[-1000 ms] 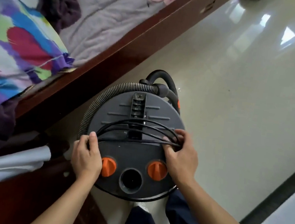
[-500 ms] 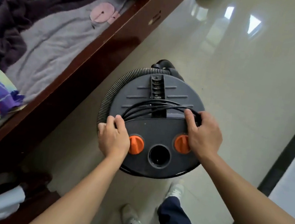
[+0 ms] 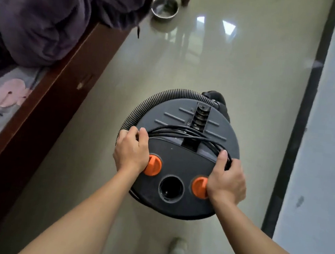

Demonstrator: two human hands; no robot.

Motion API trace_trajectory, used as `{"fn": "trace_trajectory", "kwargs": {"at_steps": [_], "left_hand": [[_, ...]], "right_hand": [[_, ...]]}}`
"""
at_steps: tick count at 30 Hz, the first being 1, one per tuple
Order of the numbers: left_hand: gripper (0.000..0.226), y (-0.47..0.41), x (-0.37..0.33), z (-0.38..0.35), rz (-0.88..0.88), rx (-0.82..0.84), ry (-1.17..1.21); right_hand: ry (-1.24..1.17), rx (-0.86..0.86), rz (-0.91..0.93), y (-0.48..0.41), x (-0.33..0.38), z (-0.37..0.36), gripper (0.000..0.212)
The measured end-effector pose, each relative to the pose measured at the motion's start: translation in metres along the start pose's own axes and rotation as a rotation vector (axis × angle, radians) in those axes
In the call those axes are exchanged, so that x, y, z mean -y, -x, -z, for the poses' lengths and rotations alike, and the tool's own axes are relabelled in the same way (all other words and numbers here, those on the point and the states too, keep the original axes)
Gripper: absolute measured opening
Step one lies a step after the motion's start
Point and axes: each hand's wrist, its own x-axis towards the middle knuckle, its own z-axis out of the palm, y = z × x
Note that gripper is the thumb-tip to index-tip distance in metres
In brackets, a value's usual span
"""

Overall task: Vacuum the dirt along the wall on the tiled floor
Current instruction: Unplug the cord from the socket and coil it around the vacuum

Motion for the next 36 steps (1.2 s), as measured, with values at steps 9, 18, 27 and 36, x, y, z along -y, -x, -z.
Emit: {"fn": "trace_trajectory", "kwargs": {"at_steps": [9, 18, 27, 36], "left_hand": [[0.037, -0.102, -0.137, -0.061, -0.049, -0.023, 0.008], [0.033, -0.221, -0.280, -0.121, -0.082, 0.001, 0.022], [0.033, -0.327, -0.422, -0.179, -0.085, 0.020, 0.001], [0.035, -0.432, -0.558, -0.239, -0.023, -0.036, -0.010]], "right_hand": [[-0.013, -0.079, -0.024, -0.157, 0.070, 0.007, 0.051], [-0.026, -0.136, -0.076, -0.326, 0.157, 0.009, 0.051], [-0.046, -0.182, -0.122, -0.485, 0.238, 0.015, 0.060], [-0.056, -0.125, -0.041, -0.661, 0.323, 0.024, 0.062]]}}
